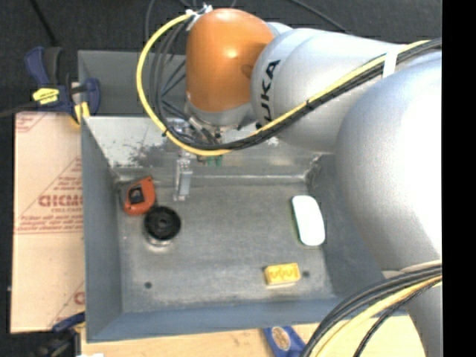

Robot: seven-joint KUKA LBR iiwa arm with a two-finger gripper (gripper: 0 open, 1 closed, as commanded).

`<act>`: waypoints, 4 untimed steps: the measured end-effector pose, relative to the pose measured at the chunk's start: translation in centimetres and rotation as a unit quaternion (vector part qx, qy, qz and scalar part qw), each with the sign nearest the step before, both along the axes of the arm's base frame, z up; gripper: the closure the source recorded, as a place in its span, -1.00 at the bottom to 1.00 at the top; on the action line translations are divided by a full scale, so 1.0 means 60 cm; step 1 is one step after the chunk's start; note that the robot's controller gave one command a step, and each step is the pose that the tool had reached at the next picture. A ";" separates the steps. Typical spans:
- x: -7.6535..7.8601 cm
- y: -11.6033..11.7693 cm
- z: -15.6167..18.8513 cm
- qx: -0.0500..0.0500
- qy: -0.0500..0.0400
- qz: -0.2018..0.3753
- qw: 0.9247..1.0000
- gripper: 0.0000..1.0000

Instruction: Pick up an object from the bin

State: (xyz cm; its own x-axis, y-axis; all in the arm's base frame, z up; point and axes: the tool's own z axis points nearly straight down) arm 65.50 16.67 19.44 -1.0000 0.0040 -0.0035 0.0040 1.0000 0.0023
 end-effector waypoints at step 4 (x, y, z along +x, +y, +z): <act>-0.130 0.009 -0.070 -0.001 0.001 0.101 0.995 -1.00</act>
Offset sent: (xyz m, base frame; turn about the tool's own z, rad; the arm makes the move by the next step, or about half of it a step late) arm -0.0711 0.0070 -0.0527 -0.3202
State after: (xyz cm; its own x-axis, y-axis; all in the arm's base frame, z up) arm 57.69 17.21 15.22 -0.9804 -0.1972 -0.0020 -0.1972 0.9804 0.0002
